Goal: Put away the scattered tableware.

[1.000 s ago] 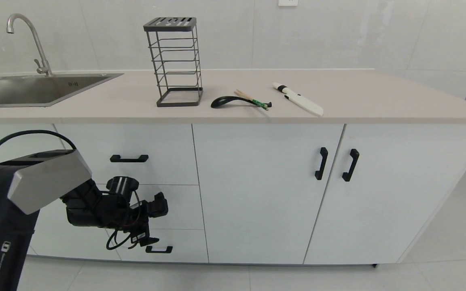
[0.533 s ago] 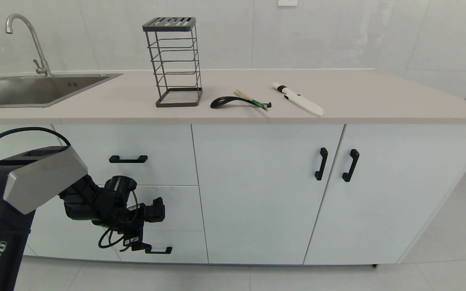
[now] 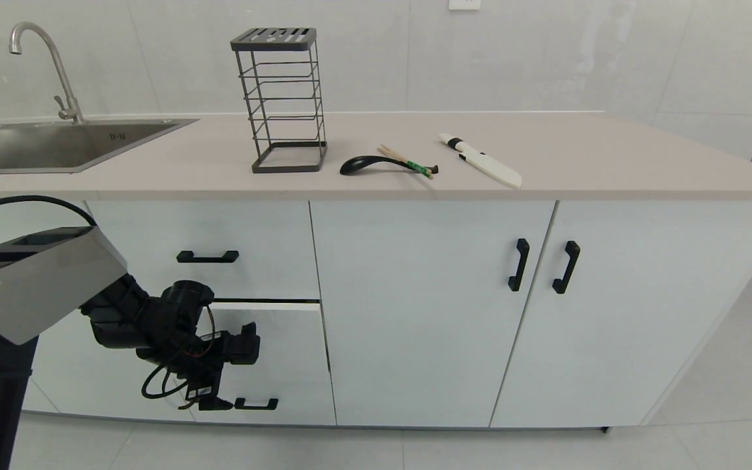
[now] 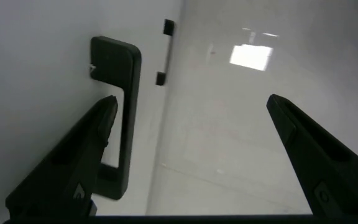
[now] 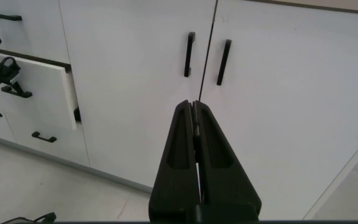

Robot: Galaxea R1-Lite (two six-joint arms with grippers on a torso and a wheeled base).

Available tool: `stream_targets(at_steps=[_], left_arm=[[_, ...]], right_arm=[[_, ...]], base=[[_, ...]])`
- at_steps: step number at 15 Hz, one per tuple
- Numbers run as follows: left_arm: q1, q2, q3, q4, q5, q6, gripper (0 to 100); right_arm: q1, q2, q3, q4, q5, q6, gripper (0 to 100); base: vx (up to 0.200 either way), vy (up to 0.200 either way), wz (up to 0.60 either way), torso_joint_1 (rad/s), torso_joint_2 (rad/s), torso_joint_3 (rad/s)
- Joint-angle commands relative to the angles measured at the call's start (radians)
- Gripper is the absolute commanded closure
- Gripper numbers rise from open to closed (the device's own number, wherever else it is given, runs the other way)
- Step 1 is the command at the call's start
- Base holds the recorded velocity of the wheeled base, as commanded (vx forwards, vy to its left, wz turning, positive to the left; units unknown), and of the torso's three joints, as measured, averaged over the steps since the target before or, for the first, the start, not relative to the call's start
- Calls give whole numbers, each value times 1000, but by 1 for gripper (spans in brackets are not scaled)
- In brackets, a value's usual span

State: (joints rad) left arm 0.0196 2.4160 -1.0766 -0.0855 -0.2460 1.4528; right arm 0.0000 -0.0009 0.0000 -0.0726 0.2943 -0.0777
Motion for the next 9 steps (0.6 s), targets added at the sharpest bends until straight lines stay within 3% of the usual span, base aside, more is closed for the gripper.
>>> stream_targets(at_steps=[1, 9], left_arm=[[-1, -28, 35, 3, -3, 9, 0], [-6, -205, 254, 4, -42, 9, 0]], right_arm=[[0, 1, 0, -1, 0, -1, 100], [0, 1, 0, 0, 0, 1, 100]], base=[[0, 0, 0, 0, 0, 0], [0, 0, 0, 0, 0, 0]])
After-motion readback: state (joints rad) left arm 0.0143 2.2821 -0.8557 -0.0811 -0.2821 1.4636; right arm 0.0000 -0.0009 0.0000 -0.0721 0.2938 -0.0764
